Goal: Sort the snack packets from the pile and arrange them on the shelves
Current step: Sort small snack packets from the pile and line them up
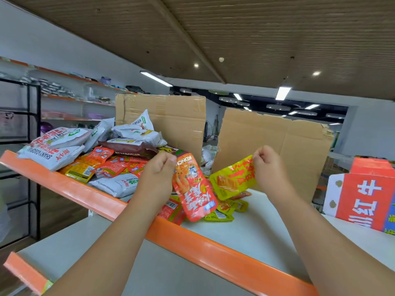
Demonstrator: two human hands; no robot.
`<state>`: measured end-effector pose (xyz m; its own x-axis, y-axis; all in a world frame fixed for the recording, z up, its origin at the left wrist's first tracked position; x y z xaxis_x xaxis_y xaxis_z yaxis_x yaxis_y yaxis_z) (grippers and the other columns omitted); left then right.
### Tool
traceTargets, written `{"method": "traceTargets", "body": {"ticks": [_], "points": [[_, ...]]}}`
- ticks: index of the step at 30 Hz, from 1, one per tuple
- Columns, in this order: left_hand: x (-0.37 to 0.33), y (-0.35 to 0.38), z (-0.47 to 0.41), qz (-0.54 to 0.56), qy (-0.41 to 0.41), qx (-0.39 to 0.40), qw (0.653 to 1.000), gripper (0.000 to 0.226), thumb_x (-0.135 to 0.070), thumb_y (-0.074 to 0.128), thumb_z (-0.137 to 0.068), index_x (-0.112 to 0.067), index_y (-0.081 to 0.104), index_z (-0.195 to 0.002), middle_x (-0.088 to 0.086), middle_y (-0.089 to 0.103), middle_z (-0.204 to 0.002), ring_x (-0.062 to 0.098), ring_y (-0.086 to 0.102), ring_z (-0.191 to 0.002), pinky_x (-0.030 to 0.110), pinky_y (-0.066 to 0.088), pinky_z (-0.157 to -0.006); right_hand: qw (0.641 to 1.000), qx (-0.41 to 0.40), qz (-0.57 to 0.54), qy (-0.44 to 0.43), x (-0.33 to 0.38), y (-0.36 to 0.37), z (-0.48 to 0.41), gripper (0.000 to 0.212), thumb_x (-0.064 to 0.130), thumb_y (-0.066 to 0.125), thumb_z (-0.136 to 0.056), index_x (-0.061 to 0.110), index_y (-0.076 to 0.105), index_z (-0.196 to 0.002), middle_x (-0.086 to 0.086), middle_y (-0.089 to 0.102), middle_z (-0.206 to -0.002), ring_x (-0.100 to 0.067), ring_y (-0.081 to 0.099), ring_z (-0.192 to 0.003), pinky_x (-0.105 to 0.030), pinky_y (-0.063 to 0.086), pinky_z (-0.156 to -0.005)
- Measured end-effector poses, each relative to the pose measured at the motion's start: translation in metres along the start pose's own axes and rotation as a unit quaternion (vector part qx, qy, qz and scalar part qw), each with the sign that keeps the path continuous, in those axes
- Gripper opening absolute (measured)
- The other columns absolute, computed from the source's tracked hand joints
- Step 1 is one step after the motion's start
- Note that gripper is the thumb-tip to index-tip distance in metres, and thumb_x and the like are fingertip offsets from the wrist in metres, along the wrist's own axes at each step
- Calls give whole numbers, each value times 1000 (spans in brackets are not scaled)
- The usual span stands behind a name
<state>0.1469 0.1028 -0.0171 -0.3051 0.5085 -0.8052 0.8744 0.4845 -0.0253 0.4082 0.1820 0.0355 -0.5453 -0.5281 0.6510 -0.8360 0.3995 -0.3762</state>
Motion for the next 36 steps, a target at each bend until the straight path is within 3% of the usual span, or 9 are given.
{"method": "traceTargets", "body": {"ticks": [6, 8, 12, 18, 24, 28, 30, 33, 36], "points": [[2, 9, -1, -137, -9, 24, 990, 17, -23, 53, -103, -25, 54, -85, -2, 56, -69, 11, 50, -58, 21, 33, -51, 996, 51, -20, 70, -15, 13, 3, 28, 9, 44, -98, 21, 50, -73, 3, 44, -63, -19, 40, -62, -34, 32, -61], [6, 12, 1, -174, -20, 47, 983, 3, -29, 58, -100, -29, 55, -99, -4, 64, -84, 10, 58, -67, 28, 39, -57, 997, 49, -11, 66, -14, 11, 2, 28, 8, 43, -98, 20, 50, -74, 1, 45, -64, -19, 40, -62, -33, 33, -60], [1, 20, 11, -240, 0, 121, 963, 35, -38, 67, -92, -35, 57, -126, -11, 60, -119, 12, 62, -92, 31, 45, -76, 997, 34, -6, 65, -16, 6, 1, 28, 6, 43, -99, 19, 48, -75, 0, 46, -67, -18, 40, -63, -33, 33, -63], [-6, 31, 23, -316, 87, 224, 918, 51, -51, 72, -79, -45, 58, -128, -14, 55, -138, 9, 52, -121, 31, 46, -97, 994, 74, 69, 45, -21, 5, 1, 29, 5, 49, -97, 21, 54, -73, 1, 53, -69, -19, 46, -66, -30, 35, -62], [-8, 33, 27, -423, 105, 202, 877, 62, -75, 65, -66, -47, 61, -121, -16, 64, -118, 9, 57, -109, 28, 43, -79, 924, 239, 284, 89, -38, 13, 6, 21, 32, 66, -93, 24, 61, -75, -4, 66, -82, -28, 64, -83, -38, 52, -77], [-8, 34, 26, -429, 96, 206, 874, 62, -74, 64, -66, -47, 61, -122, -15, 65, -116, 8, 58, -106, 28, 42, -75, 871, 335, 340, 119, -20, 5, 25, 38, 52, 64, -92, 16, 66, -105, 0, 59, -74, -18, 56, -59, -27, 44, -56], [-8, 33, 26, -427, 94, 209, 875, 62, -73, 64, -66, -48, 60, -123, -16, 64, -118, 8, 58, -107, 28, 43, -76, 844, 394, 348, 106, -8, 9, 38, 40, 54, 64, -92, 29, 62, -123, 6, 55, -86, -15, 55, -69, -23, 41, -54], [-8, 33, 27, -423, 92, 210, 877, 60, -71, 65, -66, -48, 60, -121, -17, 64, -119, 7, 58, -106, 27, 43, -75, 829, 431, 351, 63, -1, 19, 43, 52, 60, 65, -89, 36, 57, -134, 6, 54, -116, -18, 55, -104, -25, 45, -76], [-11, 34, 27, -419, 92, 211, 878, 57, -67, 66, -67, -47, 60, -121, -16, 64, -117, 7, 58, -104, 27, 39, -72, 838, 423, 338, 67, 1, 24, 44, 51, 62, 66, -87, 33, 59, -129, 7, 51, -113, -18, 53, -105, -29, 45, -87]]}}
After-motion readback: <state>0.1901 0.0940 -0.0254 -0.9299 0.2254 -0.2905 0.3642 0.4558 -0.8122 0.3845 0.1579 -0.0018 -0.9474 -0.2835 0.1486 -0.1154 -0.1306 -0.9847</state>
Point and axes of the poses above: each hand's wrist, its own z-axis away from the middle knuckle, its own y-axis out of the palm, x = y × z, the point moved 4 cm from there along -z, towards the middle knuckle
